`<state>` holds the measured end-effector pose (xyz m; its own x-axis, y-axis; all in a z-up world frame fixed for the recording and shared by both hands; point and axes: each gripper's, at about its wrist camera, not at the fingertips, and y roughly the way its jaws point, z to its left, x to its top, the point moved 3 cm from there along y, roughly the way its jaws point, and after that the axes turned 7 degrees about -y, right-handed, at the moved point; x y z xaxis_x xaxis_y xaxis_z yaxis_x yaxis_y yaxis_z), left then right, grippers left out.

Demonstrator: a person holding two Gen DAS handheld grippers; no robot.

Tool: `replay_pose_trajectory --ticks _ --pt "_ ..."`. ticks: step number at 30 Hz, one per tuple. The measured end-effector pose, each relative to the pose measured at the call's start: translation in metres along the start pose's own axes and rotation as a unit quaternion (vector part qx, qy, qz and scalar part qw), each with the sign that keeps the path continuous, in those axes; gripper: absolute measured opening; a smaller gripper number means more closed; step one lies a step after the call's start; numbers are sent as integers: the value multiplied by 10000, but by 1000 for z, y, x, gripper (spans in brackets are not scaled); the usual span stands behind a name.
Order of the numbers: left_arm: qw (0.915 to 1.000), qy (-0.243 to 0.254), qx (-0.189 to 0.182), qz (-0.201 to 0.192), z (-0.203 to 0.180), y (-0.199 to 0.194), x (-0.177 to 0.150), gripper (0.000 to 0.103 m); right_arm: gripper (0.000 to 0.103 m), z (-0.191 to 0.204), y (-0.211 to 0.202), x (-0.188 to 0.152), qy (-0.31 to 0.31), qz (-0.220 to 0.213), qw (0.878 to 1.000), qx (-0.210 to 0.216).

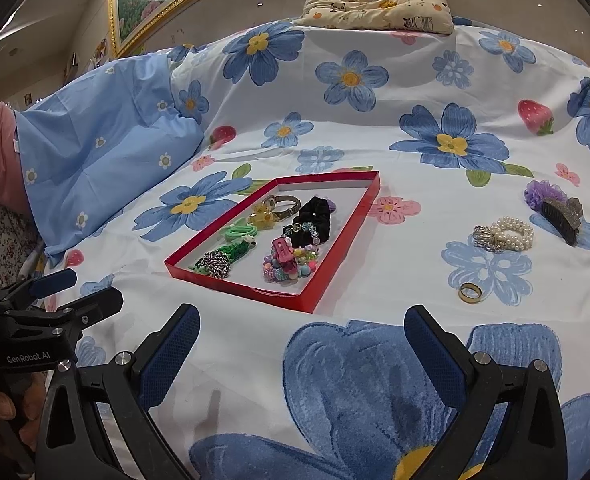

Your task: Organize jewelry

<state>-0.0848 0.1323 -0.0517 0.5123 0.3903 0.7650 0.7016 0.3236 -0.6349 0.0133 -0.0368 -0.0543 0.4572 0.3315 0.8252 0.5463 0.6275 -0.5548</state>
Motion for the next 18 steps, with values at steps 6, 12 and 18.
replay_pose_trajectory --ticks 6,12,18 --pt "10000 -5 5 13 1 2 0 103 103 0 -1 0 10 -25 10000 16" --pt "10000 5 30 -5 1 2 -2 103 103 0 -2 0 40 -14 10000 25" --pt "10000 -11 25 -2 0 1 -2 103 103 0 -2 1 36 -16 10000 24"
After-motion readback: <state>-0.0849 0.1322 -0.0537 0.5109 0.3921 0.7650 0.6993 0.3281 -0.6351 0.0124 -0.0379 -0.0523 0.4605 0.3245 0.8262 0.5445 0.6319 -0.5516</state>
